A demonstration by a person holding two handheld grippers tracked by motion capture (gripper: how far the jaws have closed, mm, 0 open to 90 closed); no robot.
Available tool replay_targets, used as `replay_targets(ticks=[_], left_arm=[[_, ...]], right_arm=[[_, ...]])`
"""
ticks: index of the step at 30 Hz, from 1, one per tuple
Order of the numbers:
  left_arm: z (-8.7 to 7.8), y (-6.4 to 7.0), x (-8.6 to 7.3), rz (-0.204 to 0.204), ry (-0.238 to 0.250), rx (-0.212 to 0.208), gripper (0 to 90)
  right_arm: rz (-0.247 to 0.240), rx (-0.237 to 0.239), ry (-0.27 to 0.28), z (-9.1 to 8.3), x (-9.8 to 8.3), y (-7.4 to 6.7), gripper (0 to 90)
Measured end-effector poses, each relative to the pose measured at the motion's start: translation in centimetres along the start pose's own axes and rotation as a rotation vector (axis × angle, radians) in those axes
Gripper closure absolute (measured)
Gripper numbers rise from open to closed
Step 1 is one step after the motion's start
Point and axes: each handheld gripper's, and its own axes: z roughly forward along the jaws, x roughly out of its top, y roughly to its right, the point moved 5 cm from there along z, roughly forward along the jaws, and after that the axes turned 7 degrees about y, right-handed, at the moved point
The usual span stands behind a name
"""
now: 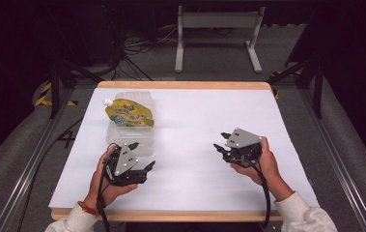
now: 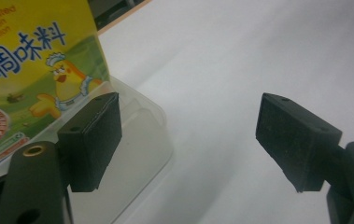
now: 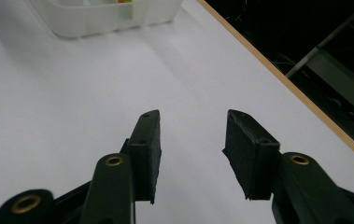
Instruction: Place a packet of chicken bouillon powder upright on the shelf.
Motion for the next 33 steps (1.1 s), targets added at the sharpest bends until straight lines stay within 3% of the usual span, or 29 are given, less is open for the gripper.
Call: replay_targets(ticks=[16, 25, 26, 28, 33], left_arm=[[1.4, 2.0, -1.0, 0.032, -0.057, -0.061, 20.0], [1.7, 2.9, -1.8, 0.047, -0.081, -0.091, 17.3], [1.8, 3.3, -2.1, 0.043, -0.093, -0.108, 17.0], [1.8, 3.7, -2.4, 0.063, -0.102, -0.108, 16.8], [1.6, 4.2, -2.8, 0.056, -0.106, -0.120, 13.0]], right_arm=[[0.010, -0.035, -0.031, -2.5, -3.9, 0.6, 41.4], [0.058, -0.078, -0.055, -4.0, -6.8, 0.7, 31.5], [0.071, -0.084, -0.057, -4.2, -7.3, 0.7, 29.2], [0.073, -0.088, -0.054, -4.5, -7.8, 0.7, 26.5], [0.065, -0.098, -0.053, -5.3, -9.1, 0.5, 23.2]])
